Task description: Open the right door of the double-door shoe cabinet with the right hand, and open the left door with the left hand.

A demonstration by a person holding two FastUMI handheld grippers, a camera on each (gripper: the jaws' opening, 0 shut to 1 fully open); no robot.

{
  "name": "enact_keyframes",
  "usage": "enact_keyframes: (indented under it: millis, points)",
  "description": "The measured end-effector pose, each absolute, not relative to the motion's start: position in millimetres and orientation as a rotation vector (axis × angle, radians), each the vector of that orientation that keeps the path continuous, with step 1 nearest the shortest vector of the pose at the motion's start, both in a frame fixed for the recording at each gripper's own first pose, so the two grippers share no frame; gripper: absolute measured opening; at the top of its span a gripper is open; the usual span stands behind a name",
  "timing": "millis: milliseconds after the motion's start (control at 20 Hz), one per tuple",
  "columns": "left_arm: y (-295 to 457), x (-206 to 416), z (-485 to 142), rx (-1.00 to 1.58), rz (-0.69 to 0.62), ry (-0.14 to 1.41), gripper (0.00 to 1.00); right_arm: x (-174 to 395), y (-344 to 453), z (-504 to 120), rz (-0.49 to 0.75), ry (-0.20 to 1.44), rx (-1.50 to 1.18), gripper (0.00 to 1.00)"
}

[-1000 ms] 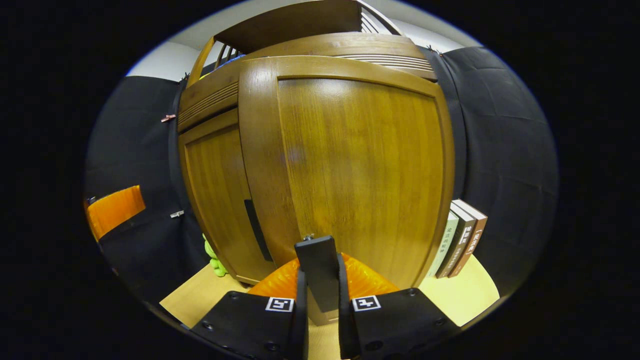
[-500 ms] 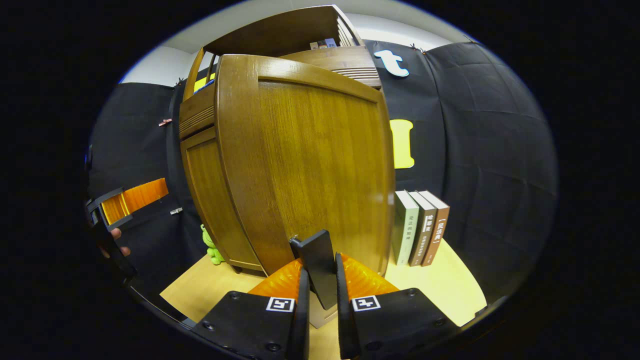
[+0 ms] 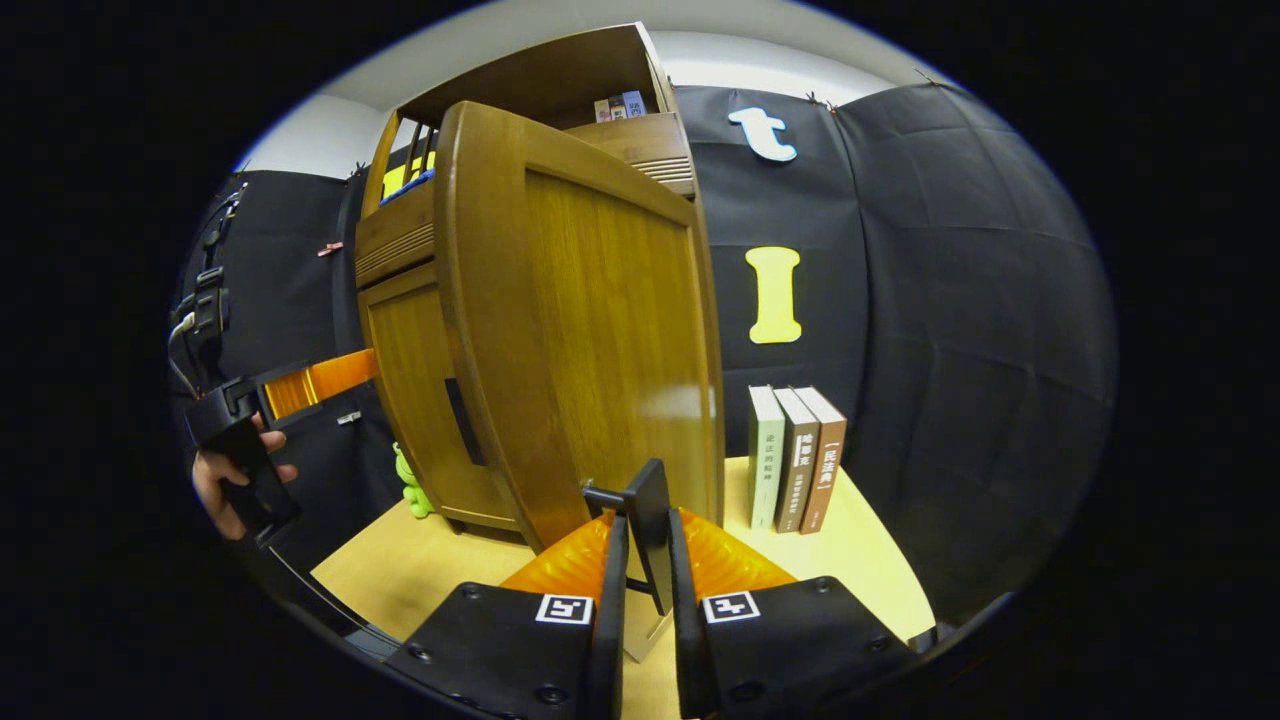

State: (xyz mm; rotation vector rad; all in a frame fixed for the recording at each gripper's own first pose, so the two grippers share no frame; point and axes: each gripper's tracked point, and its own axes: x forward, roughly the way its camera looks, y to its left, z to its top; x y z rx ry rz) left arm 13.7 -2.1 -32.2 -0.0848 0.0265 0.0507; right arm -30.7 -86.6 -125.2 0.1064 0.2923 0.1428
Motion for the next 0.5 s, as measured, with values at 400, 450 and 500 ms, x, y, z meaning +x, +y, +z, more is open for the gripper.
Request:
enact_keyframes:
  millis: [400, 450, 500]
  points:
    - [-28, 29, -32, -0.064, 0.028, 0.034, 0.96, -42, -165, -108, 0.034, 0.246, 0.124, 0.21]
    - [-32, 31, -32, -0.063, 0.027, 0.037, 0.96, -43, -176, -106, 0.004, 0.237, 0.121, 0.21]
    - [-35, 33, -33, -0.062, 0.024, 0.041, 0.96, -45, -186, -102, -0.021, 0.227, 0.125, 0.21]
